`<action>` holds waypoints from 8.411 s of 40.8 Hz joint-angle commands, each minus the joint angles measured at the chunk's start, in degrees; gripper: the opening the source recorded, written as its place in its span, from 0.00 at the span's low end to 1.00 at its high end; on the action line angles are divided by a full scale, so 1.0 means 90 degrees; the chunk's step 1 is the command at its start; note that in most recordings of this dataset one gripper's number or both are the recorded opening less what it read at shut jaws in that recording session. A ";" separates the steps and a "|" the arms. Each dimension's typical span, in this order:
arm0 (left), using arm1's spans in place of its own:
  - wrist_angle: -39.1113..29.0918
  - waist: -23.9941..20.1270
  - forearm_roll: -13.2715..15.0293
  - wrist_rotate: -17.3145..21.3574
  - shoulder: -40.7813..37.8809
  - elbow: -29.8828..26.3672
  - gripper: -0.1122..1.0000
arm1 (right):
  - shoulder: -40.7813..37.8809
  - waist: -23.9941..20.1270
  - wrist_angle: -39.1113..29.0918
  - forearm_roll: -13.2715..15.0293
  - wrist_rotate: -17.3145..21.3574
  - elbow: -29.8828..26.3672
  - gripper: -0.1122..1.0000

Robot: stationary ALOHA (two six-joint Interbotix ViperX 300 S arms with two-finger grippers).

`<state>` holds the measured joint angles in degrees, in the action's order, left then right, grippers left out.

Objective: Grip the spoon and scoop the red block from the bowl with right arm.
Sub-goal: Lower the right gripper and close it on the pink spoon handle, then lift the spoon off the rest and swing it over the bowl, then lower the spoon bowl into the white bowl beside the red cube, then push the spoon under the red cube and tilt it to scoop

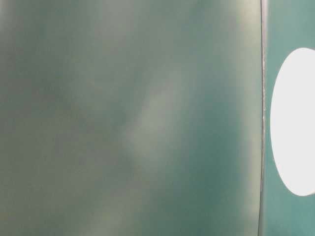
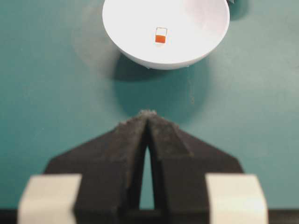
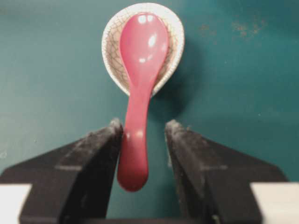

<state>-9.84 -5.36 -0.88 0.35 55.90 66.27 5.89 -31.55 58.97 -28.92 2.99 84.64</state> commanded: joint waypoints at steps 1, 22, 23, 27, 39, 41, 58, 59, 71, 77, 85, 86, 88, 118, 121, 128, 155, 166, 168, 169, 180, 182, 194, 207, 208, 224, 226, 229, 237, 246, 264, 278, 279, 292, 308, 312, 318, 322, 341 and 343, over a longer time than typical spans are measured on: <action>0.0029 -0.0029 -0.0020 0.0010 -0.0049 -0.0137 0.10 | 0.0020 -0.0059 0.0107 -0.0010 -0.0010 -0.0010 0.55; 0.0029 -0.0029 -0.0010 0.0000 -0.0049 -0.0146 0.10 | -0.0811 -0.0244 0.0801 -0.0010 -0.0020 -0.0166 0.55; 0.0029 -0.0029 -0.0020 0.0000 -0.0049 -0.0146 0.10 | -0.0820 -0.0254 0.0801 -0.0010 -0.0020 -0.0176 0.55; 0.0029 -0.0029 -0.0020 0.0000 -0.0049 -0.0146 0.10 | -0.0889 -0.0244 0.0811 -0.0010 -0.0020 -0.0205 0.55; 0.0029 -0.0029 -0.0020 0.0000 -0.0049 -0.0146 0.10 | -0.0908 -0.0244 0.0840 -0.0010 -0.0020 -0.0176 0.51; 0.0020 -0.0029 -0.0020 0.0000 -0.0049 -0.0146 0.10 | -0.0898 -0.0254 0.0840 -0.0010 -0.0029 -0.0176 0.50; 0.0020 -0.0029 -0.0020 0.0000 -0.0049 -0.0137 0.10 | -0.0898 -0.0244 0.0869 -0.0010 -0.0029 -0.0166 0.41; 0.0020 -0.0029 -0.0020 0.0000 -0.0049 -0.0137 0.10 | -0.0908 -0.0244 0.0869 -0.0010 -0.0029 -0.0166 0.41; 0.0020 -0.0029 -0.0010 -0.0010 -0.0049 -0.0146 0.10 | -0.0908 -0.0244 0.0879 -0.0020 -0.0029 -0.0166 0.40; 0.0020 -0.0029 -0.0010 -0.0010 -0.0049 -0.0137 0.10 | -0.0898 -0.0244 0.0879 -0.0020 -0.0039 -0.0166 0.36; 0.0020 -0.0029 -0.0010 -0.0010 -0.0049 -0.0137 0.10 | -0.0898 -0.0244 0.0879 -0.0020 -0.0039 -0.0166 0.32; 0.0020 -0.0029 -0.0020 -0.0010 -0.0049 -0.0146 0.10 | -0.0898 -0.0244 0.0879 -0.0020 -0.0039 -0.0166 0.32; 0.0020 -0.0029 -0.0010 -0.0010 -0.0049 -0.0146 0.10 | -0.0898 -0.0244 0.0869 -0.0020 -0.0039 -0.0176 0.32; 0.0020 -0.0029 -0.0010 -0.0010 -0.0049 -0.0156 0.10 | 0.1133 0.0488 -0.0664 -0.0020 -0.0293 -0.0244 0.32; 0.0020 -0.0029 -0.0010 -0.0010 -0.0049 -0.0156 0.10 | 0.1494 0.0664 -0.1143 -0.0020 -0.0518 -0.0371 0.32; 0.0029 -0.0020 -0.0020 -0.0010 -0.0049 -0.0156 0.10 | 0.2490 0.1201 -0.2490 -0.0020 -0.1182 -0.0732 0.32; 0.0088 -0.0029 -0.0020 -0.0010 -0.0049 -0.0156 0.10 | 0.4209 0.3779 -0.7412 0.0205 -0.1680 -0.2617 0.32; 0.0088 -0.0029 -0.0020 -0.0020 -0.0039 -0.0166 0.10 | 0.3965 0.4268 -0.7930 0.0225 -0.1660 -0.3252 0.32; 0.0098 -0.0029 -0.0020 -0.0020 -0.0039 -0.0166 0.10 | 0.3887 0.4375 -0.8086 0.0225 -0.1660 -0.3369 0.32; 0.0098 -0.0029 -0.0010 -0.0020 -0.0049 -0.0156 0.10 | 0.3838 0.4434 -0.8203 0.0225 -0.1660 -0.3438 0.32; 0.0098 -0.0029 -0.0010 -0.0020 -0.0039 -0.0156 0.10 | 0.3125 0.4883 -0.9355 0.0283 -0.1650 -0.4189 0.32; 0.0098 -0.0029 -0.0020 -0.0020 -0.0039 -0.0156 0.10 | 0.2998 0.4912 -0.9502 0.0342 -0.1650 -0.4326 0.32; 0.0098 -0.0029 -0.0010 -0.0020 -0.0049 -0.0156 0.10 | 0.1904 0.4932 -1.0537 0.0898 -0.1631 -0.5381 0.32; 0.0098 -0.0029 -0.0010 -0.0029 -0.0049 -0.0156 0.10 | 0.0771 0.4941 -1.1387 0.1328 -0.1631 -0.6406 0.32; 0.0098 -0.0029 -0.0010 -0.0029 -0.0039 -0.0156 0.10 | 0.0693 0.4941 -1.1445 0.1387 -0.1631 -0.6484 0.32; 0.0098 -0.0029 -0.0010 -0.0020 -0.0029 -0.0156 0.10 | -0.0020 0.4941 -1.2061 0.1660 -0.1621 -0.7070 0.32; 0.0098 -0.0029 -0.0020 -0.0020 -0.0039 -0.0156 0.10 | -0.0068 0.4941 -1.2070 0.1660 -0.1611 -0.7080 0.32; 0.0098 -0.0029 -0.0010 -0.0029 -0.0029 -0.0156 0.10 | -0.0127 0.4932 -1.2070 0.1641 -0.1611 -0.7100 0.32; 0.0098 -0.0029 -0.0010 -0.0010 -0.0029 -0.0156 0.10 | -0.0303 0.4912 -1.2070 0.1631 -0.1611 -0.7178 0.32; 0.0098 -0.0029 -0.0010 -0.0010 -0.0020 -0.0156 0.10 | -0.0537 0.4834 -1.2041 0.1602 -0.1602 -0.7324 0.32; 0.0098 -0.0029 -0.0010 -0.0010 0.0000 -0.0156 0.10 | -0.0752 0.4746 -1.1943 0.1592 -0.1592 -0.7471 0.32; 0.0098 -0.0029 -0.0020 -0.0010 0.0000 -0.0156 0.10 | -0.1006 0.4678 -1.1787 0.1504 -0.1602 -0.7822 0.32; 0.0098 -0.0029 -0.0010 -0.0010 0.0000 -0.0156 0.10 | -0.1025 0.4668 -1.1768 0.1504 -0.1602 -0.7842 0.32; 0.0098 -0.0029 -0.0020 -0.0010 0.0000 -0.0156 0.10 | -0.1094 0.4561 -1.1475 0.1396 -0.1553 -0.7949 0.32; 0.0098 -0.0029 -0.0010 -0.0010 0.0000 -0.0156 0.10 | -0.1084 0.4561 -1.1211 0.1377 -0.1143 -0.7920 0.32; 0.0098 -0.0029 -0.0010 -0.0010 -0.0010 -0.0156 0.10 | -0.1064 0.4561 -1.1094 0.1377 -0.1133 -0.7891 0.32; 0.0098 -0.0029 -0.0010 -0.0010 -0.0010 -0.0156 0.10 | -0.1025 0.4561 -1.0938 0.1357 -0.1113 -0.7822 0.32; 0.0098 -0.0020 -0.0020 -0.0010 -0.0010 -0.0156 0.10 | -0.0986 0.4561 -1.0938 0.1357 -0.1104 -0.7773 0.32; 0.0098 0.0010 -0.0010 -0.0010 -0.0029 -0.0156 0.10 | -0.0527 0.4561 -1.0283 0.1279 -0.0928 -0.7080 0.32; 0.0098 0.0020 -0.0010 -0.0010 -0.0039 -0.0146 0.10 | -0.0469 0.4561 -1.0195 0.1279 -0.0898 -0.6992 0.32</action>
<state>-9.67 -5.45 -0.88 0.18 56.07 66.27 -0.88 9.58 -34.28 -17.14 -5.36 21.53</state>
